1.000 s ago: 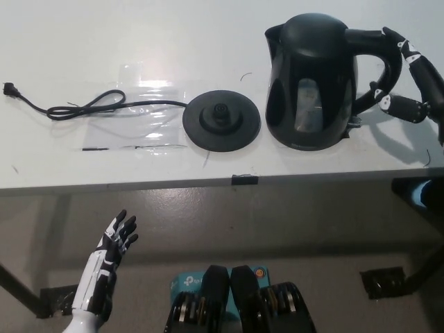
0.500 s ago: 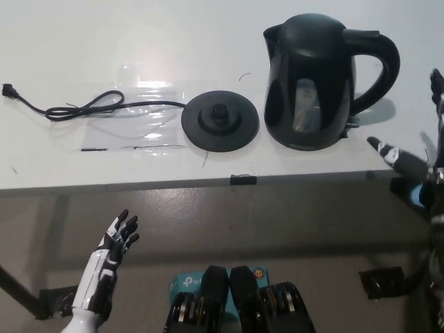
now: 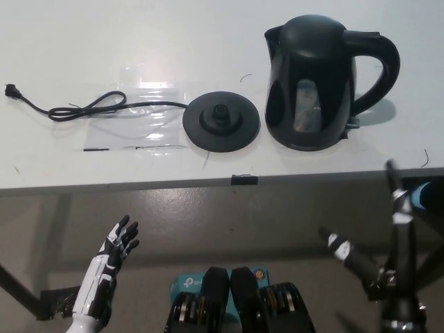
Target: Use the right hand to grab the handle of the kettle from the base and place it on the right side
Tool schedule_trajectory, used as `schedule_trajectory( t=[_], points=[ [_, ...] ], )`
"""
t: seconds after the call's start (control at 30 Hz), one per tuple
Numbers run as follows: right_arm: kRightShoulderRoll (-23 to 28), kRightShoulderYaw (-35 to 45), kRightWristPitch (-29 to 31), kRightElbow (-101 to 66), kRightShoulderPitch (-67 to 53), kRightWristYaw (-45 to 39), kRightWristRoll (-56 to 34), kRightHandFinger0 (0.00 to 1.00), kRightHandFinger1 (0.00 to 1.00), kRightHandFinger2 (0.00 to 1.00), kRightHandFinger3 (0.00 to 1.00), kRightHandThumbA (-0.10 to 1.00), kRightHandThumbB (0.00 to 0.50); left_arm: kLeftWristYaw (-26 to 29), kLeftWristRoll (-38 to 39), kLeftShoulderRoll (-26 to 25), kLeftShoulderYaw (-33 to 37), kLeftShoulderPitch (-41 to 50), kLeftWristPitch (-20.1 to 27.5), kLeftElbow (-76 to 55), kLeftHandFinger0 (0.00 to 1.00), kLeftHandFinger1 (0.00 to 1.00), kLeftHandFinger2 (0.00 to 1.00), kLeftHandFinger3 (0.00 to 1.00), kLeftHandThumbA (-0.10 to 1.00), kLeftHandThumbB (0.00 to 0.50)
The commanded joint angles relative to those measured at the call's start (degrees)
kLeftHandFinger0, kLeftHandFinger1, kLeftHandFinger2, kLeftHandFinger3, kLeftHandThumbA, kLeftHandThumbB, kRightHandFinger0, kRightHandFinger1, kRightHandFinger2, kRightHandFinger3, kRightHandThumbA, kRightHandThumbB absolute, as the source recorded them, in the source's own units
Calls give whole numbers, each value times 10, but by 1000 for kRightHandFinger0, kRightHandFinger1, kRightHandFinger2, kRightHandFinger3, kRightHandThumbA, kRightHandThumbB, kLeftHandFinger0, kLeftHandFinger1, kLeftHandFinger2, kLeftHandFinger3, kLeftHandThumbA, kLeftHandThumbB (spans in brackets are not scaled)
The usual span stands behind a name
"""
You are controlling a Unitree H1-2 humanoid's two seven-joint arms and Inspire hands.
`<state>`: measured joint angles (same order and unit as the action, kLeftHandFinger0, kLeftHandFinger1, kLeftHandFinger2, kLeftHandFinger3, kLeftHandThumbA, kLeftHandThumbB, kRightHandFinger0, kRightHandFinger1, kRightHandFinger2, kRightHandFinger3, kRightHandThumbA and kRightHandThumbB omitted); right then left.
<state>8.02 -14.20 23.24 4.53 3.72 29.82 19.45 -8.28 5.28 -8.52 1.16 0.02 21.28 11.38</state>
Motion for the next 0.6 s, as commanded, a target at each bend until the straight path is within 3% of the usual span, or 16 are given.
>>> schedule_trajectory(
  t=[0.0,0.13,0.2,0.33,0.57],
  points=[
    [26,-35,37,45,11,38,-19,1000,1000,1000,1000,1000,316,-13,3,-8,-1,5,18,-2,1000,1000,1000,1000,984,500],
    [41,-47,37,76,23,-49,-98,1000,1000,1000,1000,1000,307,-4,-14,-10,-3,-3,34,12,1000,1000,1000,1000,1000,500],
    [36,-37,37,99,30,-89,-127,1000,1000,1000,1000,1000,334,-3,-13,-8,-4,-13,37,22,1000,1000,1000,1000,1000,500],
    [30,-33,37,116,24,-120,-144,1000,1000,1000,1000,1000,375,8,-15,1,-10,-5,34,22,1000,1000,1000,1000,1000,500],
    [32,-32,37,131,29,-152,-140,1000,1000,1000,1000,1000,377,10,-17,4,-18,-7,38,29,1000,1000,1000,1000,1000,500]
  ],
)
